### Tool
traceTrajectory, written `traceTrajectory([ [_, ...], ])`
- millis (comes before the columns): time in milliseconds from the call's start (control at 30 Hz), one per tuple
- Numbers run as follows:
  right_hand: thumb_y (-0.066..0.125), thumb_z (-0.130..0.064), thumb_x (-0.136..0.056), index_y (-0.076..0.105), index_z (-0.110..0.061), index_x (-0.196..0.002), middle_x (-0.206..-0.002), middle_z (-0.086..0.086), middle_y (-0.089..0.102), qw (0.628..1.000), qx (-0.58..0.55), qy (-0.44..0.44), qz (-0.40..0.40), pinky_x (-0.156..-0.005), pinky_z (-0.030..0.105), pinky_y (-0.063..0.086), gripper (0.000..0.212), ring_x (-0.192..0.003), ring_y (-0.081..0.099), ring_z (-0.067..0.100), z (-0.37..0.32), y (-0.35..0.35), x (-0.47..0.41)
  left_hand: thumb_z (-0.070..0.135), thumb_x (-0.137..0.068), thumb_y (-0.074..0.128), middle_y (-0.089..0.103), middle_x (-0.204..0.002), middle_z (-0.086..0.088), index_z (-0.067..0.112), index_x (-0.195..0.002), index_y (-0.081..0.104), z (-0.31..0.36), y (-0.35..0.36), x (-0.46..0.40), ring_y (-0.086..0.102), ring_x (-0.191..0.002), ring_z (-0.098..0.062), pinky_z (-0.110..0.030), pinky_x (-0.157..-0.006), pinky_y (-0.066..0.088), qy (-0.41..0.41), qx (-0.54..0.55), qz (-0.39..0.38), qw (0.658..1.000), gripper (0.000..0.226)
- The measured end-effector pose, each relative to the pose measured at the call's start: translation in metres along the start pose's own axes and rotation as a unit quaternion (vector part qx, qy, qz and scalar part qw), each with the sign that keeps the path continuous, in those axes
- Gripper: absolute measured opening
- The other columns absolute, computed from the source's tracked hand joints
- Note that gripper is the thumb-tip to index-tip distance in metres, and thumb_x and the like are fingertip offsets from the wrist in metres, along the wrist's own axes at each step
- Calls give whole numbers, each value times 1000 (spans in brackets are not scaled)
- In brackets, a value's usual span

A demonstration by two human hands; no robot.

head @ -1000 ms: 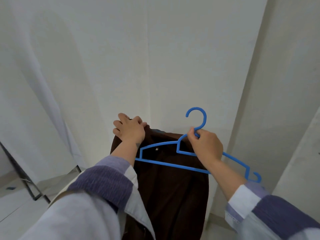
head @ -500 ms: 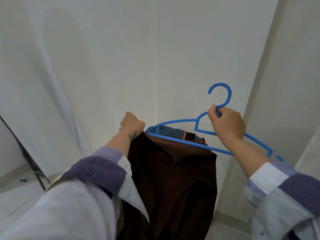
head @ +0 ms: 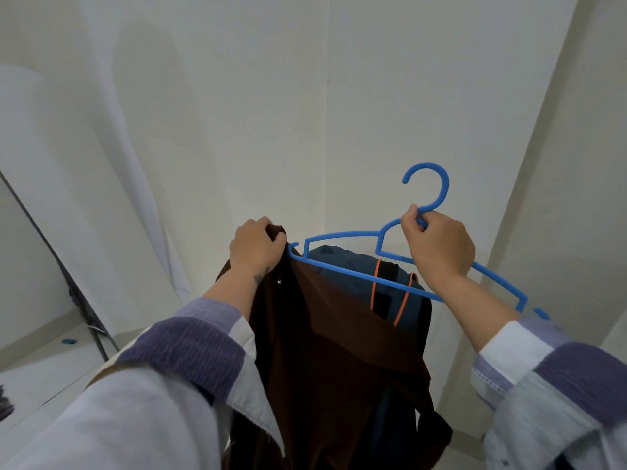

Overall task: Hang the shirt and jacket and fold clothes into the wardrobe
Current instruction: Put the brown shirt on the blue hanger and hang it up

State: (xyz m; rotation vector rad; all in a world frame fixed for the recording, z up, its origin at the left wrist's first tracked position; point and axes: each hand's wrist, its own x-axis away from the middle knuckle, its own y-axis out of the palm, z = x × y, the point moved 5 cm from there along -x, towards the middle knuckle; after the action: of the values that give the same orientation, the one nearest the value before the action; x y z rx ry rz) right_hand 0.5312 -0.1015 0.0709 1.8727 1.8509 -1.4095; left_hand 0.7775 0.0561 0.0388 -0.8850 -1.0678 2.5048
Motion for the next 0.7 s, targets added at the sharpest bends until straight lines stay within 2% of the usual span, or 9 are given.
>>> traceTrajectory([
  [133, 39, -38, -98, 46, -16, -56, -47, -6, 40, 1000, -9, -7, -2, -45, 23, 24, 48, -43, 35, 11, -8, -7, -1, 36, -86, 51, 57, -102, -5, 17, -101, 63, -1, -11, 4, 51, -99, -25, -36, -83, 42, -5, -45, 13, 999, 26],
  [400, 40, -37, -98, 38, -20, -51, -46, -6, 37, 1000, -14, -11, 10, -45, 22, 21, 50, -42, 33, 10, -18, -27, 2, 33, -89, 48, 55, -113, -9, 15, -112, 59, -2, -24, 14, 47, -109, -27, -40, -89, 43, -37, -46, 0, 998, 32],
  [567, 40, -38, -98, 39, -22, -51, -46, -9, 39, 1000, -12, -12, 8, -46, 23, 23, 49, -42, 35, 9, -25, -28, 12, 31, -88, 50, 53, -103, -5, 17, -100, 61, 14, -30, 23, 47, -101, -24, -35, -80, 40, 3, -29, 7, 1000, 22],
  [700, 39, -40, -98, 50, -18, -59, -48, -9, 43, 1000, -24, -5, 12, -45, 22, 25, 46, -44, 40, 10, -31, -26, 20, 26, -94, 36, 51, -106, -3, 17, -106, 58, 35, -32, 30, 39, -97, -19, -32, -81, 32, 75, -49, 1, 996, 26],
])
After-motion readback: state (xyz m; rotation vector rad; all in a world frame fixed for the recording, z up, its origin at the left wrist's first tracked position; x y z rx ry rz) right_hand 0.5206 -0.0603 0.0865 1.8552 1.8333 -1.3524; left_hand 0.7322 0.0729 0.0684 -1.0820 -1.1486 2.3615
